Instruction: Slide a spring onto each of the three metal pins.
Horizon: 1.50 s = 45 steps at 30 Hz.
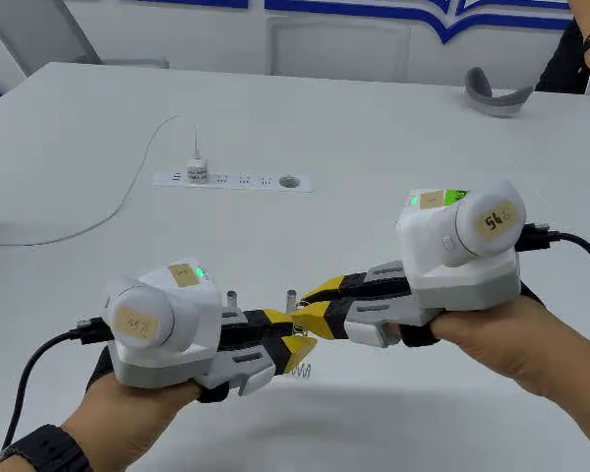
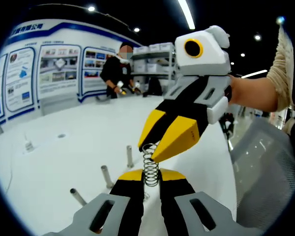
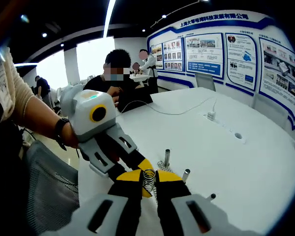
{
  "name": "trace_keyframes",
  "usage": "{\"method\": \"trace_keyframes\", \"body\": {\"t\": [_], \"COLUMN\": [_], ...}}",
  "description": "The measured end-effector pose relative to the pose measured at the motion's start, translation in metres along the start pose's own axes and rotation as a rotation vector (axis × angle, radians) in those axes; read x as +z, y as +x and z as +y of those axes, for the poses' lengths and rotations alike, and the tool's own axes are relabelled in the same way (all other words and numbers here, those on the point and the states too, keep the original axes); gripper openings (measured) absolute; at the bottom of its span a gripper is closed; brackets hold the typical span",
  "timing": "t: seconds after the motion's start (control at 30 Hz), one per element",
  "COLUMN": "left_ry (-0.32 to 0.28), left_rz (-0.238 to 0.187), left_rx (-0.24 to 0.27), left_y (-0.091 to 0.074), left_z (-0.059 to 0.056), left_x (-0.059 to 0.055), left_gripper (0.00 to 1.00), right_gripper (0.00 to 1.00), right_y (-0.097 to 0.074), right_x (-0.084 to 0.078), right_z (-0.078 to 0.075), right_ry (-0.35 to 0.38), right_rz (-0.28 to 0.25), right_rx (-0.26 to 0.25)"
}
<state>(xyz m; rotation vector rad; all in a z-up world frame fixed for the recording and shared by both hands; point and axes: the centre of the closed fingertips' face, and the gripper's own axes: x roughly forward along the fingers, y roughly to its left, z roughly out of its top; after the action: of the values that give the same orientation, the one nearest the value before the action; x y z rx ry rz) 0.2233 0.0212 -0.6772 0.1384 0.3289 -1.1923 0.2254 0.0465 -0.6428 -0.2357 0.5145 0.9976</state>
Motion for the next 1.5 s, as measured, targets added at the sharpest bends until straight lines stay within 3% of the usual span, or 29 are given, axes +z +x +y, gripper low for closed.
{"method": "trace_keyframes", "body": {"t": [0.43,0.97,1.2,1.5], "left_ry": [-0.006,-0.021,0.000,-0.010], "left_rz": [-0.005,-0.014,-0.016,-0.007], "left_rx": [-0.001,0.001,0.008,0.012], "left_y": [0.0006,-0.0002,-0.0008,-0.0036], "left_z": [0.0000,0.0011,0.0017,0.0011], "left_x": [0.0010,0.0030,0.0041,0.0012], "left_gripper": [0.11,0.11,0.12,0.23], "right_gripper": [0.15,0.12,0.12,0.12], "right_y": [0.0001,0.0001,-0.0003,-0.0025], "right_x": [-0.0021,-0.0007,0.0010,0.0034], "right_z": [-0.0008,-0.0015,-0.0011,-0.0042], "right_ry": [-0.022,-0.010,-0.018,-0.022], "right_rz": [0.008,0.002,-0.004,-0.012], "right_rx": [-0.001,-0.005,-0.009,-0.022]}}
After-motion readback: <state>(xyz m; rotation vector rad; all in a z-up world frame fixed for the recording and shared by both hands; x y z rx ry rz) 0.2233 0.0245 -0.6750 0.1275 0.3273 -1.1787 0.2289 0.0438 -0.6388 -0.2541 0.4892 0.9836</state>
